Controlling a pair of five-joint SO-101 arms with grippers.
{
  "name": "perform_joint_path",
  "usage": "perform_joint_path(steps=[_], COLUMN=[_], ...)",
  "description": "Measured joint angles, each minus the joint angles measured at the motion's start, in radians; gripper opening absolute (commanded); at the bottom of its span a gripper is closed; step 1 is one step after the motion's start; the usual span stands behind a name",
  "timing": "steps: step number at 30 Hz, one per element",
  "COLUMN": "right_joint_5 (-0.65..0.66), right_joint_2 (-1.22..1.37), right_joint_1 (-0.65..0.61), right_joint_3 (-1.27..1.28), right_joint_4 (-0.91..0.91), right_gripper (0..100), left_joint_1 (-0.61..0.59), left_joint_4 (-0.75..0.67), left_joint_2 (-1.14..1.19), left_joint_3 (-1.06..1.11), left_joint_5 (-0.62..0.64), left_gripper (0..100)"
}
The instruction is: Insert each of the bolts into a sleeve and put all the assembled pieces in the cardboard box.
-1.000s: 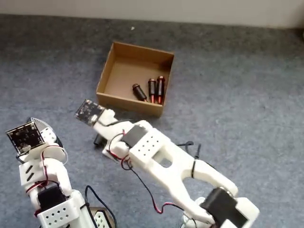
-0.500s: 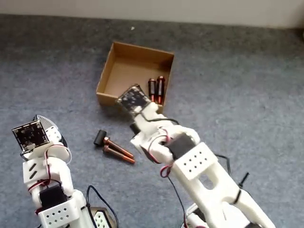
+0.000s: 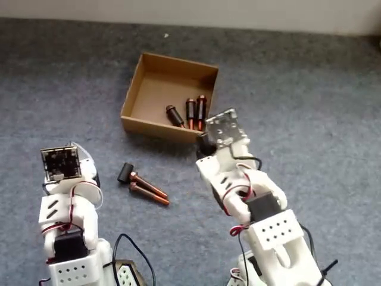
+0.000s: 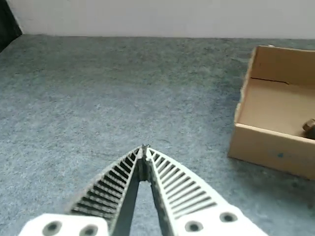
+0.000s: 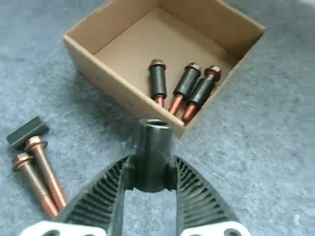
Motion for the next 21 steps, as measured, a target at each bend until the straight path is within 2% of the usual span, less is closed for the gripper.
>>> perform_joint_path(steps=[7, 16, 21], right_joint_5=[-0.080, -0.086, -0.086], right_joint_2=[-0.183, -0.296, -0.296], right_joint_1=[0.064, 0.071, 0.071], right_joint_3=[0.187, 0.269, 0.269], right_joint_4=[-0.144, -0.190, -0.193], right_gripper=[0.5, 0.5, 0.5], left_joint_1=[0.180, 0.226, 0.273], left_joint_4=[0.186, 0.302, 0.310], left_joint_2=[-0.002, -0.002, 0.064], left_joint_3=[-0.126, -0.236, -0.259], left_joint_5=[-0.075, -0.083, -0.104], left_gripper=[4, 5, 5])
